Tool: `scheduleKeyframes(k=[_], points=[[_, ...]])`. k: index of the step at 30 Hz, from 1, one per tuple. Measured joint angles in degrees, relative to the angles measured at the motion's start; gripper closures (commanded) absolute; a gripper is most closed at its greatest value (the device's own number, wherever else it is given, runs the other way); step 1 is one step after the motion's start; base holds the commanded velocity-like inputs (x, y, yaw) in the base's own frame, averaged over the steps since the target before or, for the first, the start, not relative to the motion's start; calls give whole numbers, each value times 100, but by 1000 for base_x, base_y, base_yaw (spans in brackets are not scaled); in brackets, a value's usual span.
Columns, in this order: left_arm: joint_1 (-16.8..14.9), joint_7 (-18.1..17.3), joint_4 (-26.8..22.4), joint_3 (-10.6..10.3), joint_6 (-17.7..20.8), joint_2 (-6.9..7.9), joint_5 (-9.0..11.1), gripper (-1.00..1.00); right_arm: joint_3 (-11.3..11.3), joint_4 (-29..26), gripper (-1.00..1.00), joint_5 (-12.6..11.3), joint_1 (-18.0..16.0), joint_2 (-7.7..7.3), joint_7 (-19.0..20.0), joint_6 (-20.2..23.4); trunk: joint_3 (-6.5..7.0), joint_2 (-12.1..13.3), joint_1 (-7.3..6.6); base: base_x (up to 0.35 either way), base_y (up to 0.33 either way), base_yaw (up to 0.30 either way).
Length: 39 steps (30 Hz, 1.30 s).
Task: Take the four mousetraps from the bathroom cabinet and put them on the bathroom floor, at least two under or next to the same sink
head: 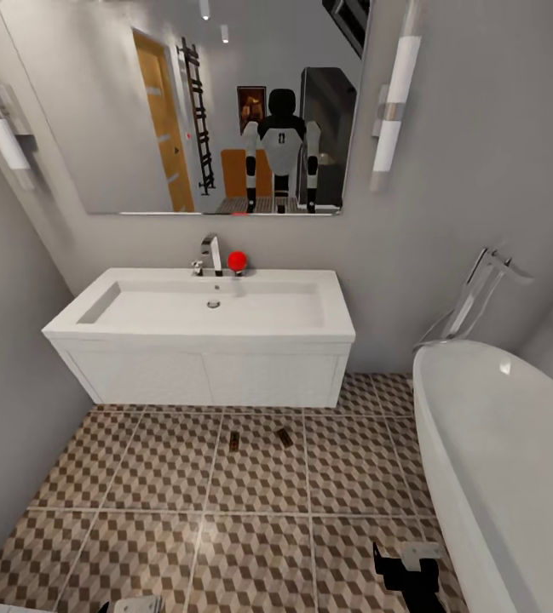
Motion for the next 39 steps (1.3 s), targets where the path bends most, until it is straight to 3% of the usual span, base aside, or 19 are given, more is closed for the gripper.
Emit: scheduleKeyframes(k=[17,39], points=[[26,0,0,-3,0,-14,0,-100,0,0,-100,1,0,0,0,0,467,684,-375,0,0,0],[36,0,0,-2,0,-37,0,-100,0,0,-100,2,1,0,0,0,674,687,-375,0,0,0]])
